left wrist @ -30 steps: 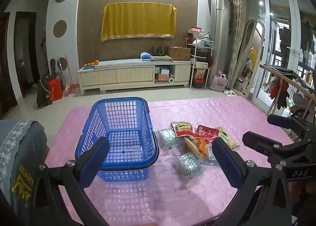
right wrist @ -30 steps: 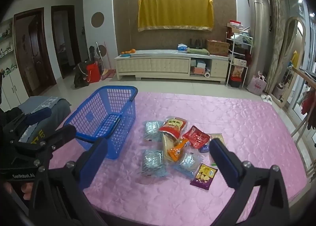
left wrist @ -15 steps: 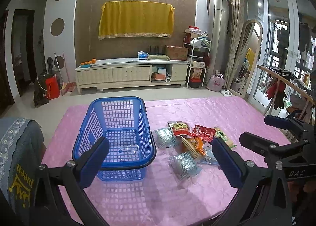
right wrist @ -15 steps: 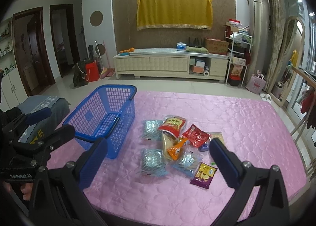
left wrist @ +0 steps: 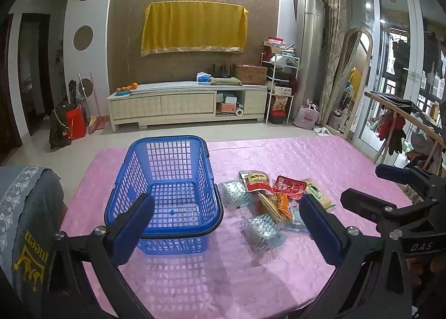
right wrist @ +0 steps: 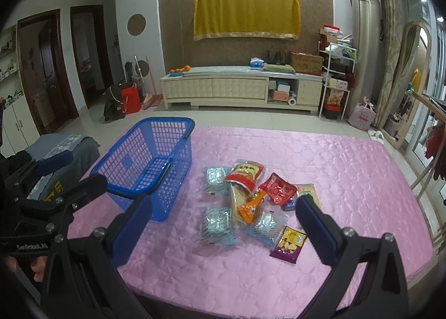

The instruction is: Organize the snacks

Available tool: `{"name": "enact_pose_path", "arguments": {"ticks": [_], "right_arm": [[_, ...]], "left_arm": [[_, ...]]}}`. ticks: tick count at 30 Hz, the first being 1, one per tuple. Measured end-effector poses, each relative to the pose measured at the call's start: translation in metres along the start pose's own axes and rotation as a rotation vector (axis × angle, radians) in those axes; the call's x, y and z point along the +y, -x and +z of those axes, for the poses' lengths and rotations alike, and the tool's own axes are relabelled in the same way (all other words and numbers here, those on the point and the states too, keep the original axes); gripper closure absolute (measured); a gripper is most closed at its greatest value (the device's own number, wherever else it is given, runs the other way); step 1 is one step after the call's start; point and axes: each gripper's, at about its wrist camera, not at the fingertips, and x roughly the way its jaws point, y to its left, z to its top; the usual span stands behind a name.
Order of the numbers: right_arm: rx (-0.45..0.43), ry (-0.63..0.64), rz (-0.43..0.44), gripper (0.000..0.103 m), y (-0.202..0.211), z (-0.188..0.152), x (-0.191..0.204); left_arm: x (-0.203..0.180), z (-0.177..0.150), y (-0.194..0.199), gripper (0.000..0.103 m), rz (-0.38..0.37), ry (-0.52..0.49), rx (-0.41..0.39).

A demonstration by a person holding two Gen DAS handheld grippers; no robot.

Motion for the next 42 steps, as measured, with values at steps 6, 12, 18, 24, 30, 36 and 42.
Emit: {"name": "enact_pose_path", "arguments": {"ticks": [6,12,18,24,30,36,42], "right_arm": [[0.003,-0.008,0.006,0.0,0.0012,0.0001,-0.0005],[0.003,-0.007,0.006,0.0,0.0008,0.0004,-0.0002],[0.007,-0.005,0.01,0.0,-0.0001,0.0008,0.0008],[0.012,-0.003,0.015,0.0,-0.0004,0.0007,0.0022],[0.015,-0.004,0.027,0.0,-0.0009,-0.0008,0.0029],[0.018,-0.008,0.039,0.0,0.0001,-0.0005,0.0024],[0.035,-0.009,0.068,0.0,-0.0004,0.0049,-0.0046]], "left_arm": [[-0.0002,-0.0004,0.0006,0.0,-0.003,0.0,0.0],[-0.0002,-0.0014,0.0017,0.0,-0.008,-0.001,-0.001],[0.0013,-0.0006,0.0002,0.0,-0.012,0.002,0.001],[0.001,0.0,0.0004,0.0,-0.008,-0.002,0.001],[0.0,0.0009,0.0017,0.0,0.006,-0.004,0.0],[-0.0006,0.0013,0.0021,0.0,0.003,-0.004,0.0],[-0.0025,0.0074,-0.0001,0.0,-0.017,-0.004,0.024]]}}
